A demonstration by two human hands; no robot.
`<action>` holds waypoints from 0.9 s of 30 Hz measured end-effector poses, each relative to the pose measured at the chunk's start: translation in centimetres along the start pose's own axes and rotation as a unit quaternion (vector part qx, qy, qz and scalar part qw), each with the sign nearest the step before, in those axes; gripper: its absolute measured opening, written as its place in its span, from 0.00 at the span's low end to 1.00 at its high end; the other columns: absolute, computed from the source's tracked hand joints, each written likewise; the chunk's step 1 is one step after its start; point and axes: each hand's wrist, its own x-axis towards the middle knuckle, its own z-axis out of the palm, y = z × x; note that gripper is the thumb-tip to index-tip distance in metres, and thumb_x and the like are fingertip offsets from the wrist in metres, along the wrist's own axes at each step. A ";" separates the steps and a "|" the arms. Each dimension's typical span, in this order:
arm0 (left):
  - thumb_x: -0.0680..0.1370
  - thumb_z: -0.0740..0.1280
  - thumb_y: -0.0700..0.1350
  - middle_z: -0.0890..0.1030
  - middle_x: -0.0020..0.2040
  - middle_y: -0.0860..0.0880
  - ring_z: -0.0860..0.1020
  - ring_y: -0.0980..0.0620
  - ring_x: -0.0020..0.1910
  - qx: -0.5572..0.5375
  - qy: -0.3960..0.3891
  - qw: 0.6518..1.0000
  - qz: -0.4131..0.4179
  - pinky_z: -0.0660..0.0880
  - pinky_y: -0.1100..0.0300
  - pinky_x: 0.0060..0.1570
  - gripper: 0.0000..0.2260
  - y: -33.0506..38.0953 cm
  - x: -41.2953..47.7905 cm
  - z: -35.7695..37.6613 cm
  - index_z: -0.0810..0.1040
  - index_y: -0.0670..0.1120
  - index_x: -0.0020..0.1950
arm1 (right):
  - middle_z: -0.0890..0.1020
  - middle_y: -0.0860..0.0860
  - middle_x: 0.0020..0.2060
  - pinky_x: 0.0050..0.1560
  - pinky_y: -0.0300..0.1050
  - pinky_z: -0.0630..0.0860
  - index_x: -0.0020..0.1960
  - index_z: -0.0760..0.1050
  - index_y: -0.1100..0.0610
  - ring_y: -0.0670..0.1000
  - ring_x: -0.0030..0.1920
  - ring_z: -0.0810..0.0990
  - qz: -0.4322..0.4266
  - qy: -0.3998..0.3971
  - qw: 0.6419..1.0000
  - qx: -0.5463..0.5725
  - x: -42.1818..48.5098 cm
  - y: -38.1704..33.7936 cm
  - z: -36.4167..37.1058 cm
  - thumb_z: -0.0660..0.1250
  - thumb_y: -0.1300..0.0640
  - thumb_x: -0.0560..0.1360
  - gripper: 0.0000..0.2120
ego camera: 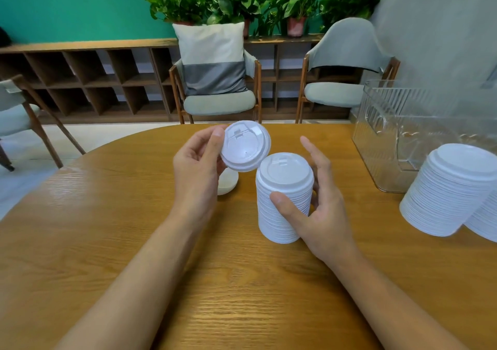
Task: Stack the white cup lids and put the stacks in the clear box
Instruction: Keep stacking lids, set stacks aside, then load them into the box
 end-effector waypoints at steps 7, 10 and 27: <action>0.84 0.69 0.42 0.87 0.45 0.50 0.82 0.57 0.42 0.055 -0.056 0.997 0.011 0.77 0.63 0.42 0.07 -0.2 -1.2 0.9 0.85 0.40 0.54 | 0.75 0.39 0.71 0.67 0.57 0.77 0.79 0.58 0.32 0.47 0.71 0.75 -0.001 -0.021 1.000 -0.001 0.0 -0.2 0.4 0.74 0.39 0.73 0.39; 0.85 0.67 0.43 0.87 0.45 0.50 0.82 0.55 0.44 0.131 -0.094 0.984 0.077 0.76 0.60 0.43 0.08 -0.5 -2.1 1.6 0.86 0.43 0.51 | 0.73 0.38 0.71 0.67 0.58 0.77 0.79 0.60 0.34 0.49 0.73 0.73 0.001 -0.025 1.000 -0.007 -0.2 -0.1 0.5 0.74 0.39 0.74 0.38; 0.68 0.78 0.60 0.85 0.55 0.54 0.82 0.53 0.56 0.230 -0.236 0.939 0.099 0.78 0.54 0.55 0.23 0.0 -2.2 0.9 0.83 0.53 0.58 | 0.75 0.41 0.68 0.64 0.57 0.78 0.77 0.63 0.37 0.51 0.70 0.76 0.010 -0.044 0.999 -0.006 -0.3 -0.2 0.1 0.76 0.41 0.73 0.37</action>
